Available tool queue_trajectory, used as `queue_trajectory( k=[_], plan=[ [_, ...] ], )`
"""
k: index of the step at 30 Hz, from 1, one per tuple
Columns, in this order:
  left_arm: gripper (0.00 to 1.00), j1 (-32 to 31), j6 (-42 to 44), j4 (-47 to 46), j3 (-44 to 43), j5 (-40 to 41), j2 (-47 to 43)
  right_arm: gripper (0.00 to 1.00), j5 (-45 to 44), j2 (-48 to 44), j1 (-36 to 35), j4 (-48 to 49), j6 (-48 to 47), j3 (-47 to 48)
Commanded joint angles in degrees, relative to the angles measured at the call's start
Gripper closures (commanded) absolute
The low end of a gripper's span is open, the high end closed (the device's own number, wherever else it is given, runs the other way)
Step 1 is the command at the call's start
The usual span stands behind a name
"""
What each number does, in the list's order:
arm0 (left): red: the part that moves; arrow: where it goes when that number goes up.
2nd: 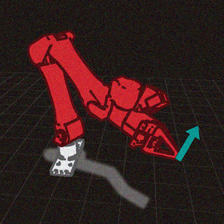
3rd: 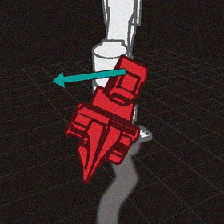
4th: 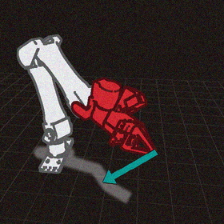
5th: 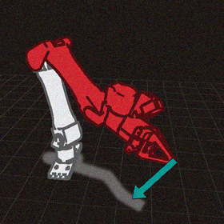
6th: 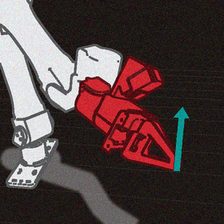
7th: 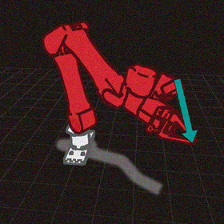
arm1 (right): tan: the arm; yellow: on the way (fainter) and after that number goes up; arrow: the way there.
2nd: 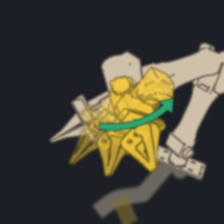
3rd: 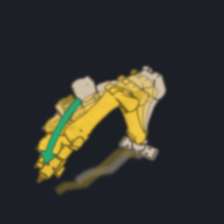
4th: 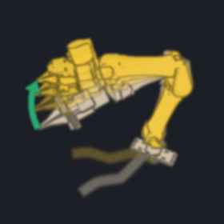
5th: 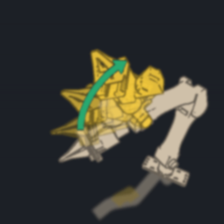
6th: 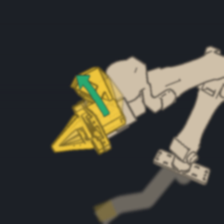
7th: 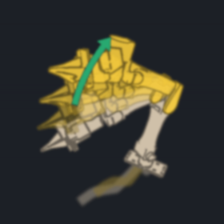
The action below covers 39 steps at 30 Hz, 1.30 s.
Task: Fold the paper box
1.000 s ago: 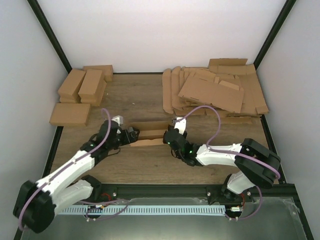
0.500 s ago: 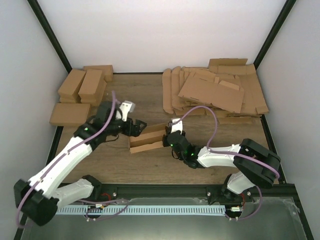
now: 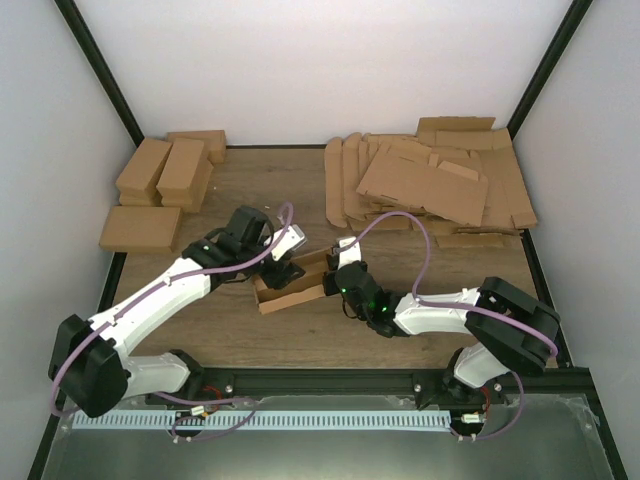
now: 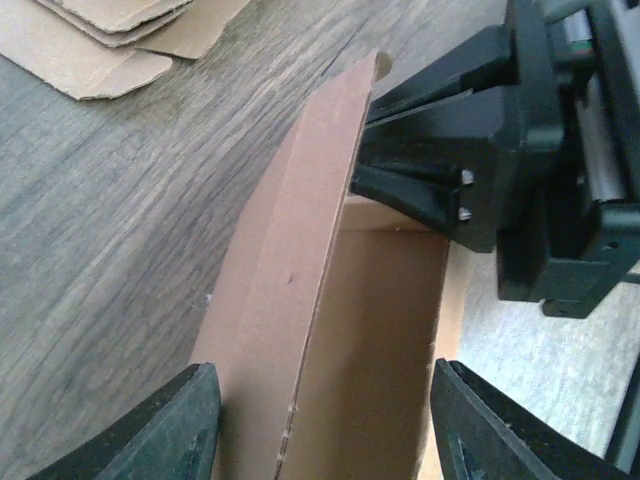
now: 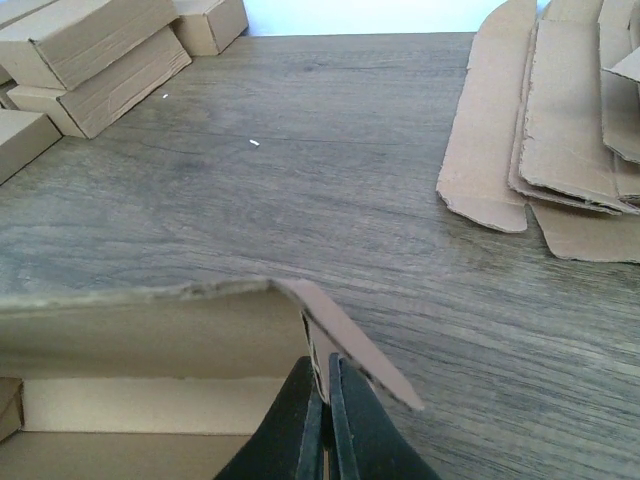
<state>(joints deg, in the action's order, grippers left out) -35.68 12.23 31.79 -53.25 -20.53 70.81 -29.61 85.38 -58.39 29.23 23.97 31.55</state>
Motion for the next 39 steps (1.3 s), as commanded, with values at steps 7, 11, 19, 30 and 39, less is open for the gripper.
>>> queue_trajectory(
  k=[7, 11, 19, 30, 39],
  plan=[
    [0.73, -3.97, 8.20, -3.15, 2.52, 8.15, 2.26, 0.97, 3.00, -0.76, -1.19, -7.74, -1.40, -0.88],
    [0.89, -4.90, 8.53, -3.08, 2.46, 9.39, 3.63, 0.88, 3.30, -3.45, -1.12, -11.13, -1.27, -0.18],
    [0.95, -6.69, 7.91, -3.39, 3.18, 10.27, 5.50, 0.64, 5.56, -10.96, -1.07, -24.12, 3.97, 2.52],
    [0.91, -11.91, 0.11, -6.34, 5.02, 5.63, 10.10, 0.43, 17.37, -24.22, -0.01, -38.28, 18.52, -3.63],
    [0.86, -18.19, -8.45, -13.89, 7.70, 6.98, 18.09, 0.43, 28.36, -31.66, 8.44, -39.48, 20.34, -8.64]
  ],
)
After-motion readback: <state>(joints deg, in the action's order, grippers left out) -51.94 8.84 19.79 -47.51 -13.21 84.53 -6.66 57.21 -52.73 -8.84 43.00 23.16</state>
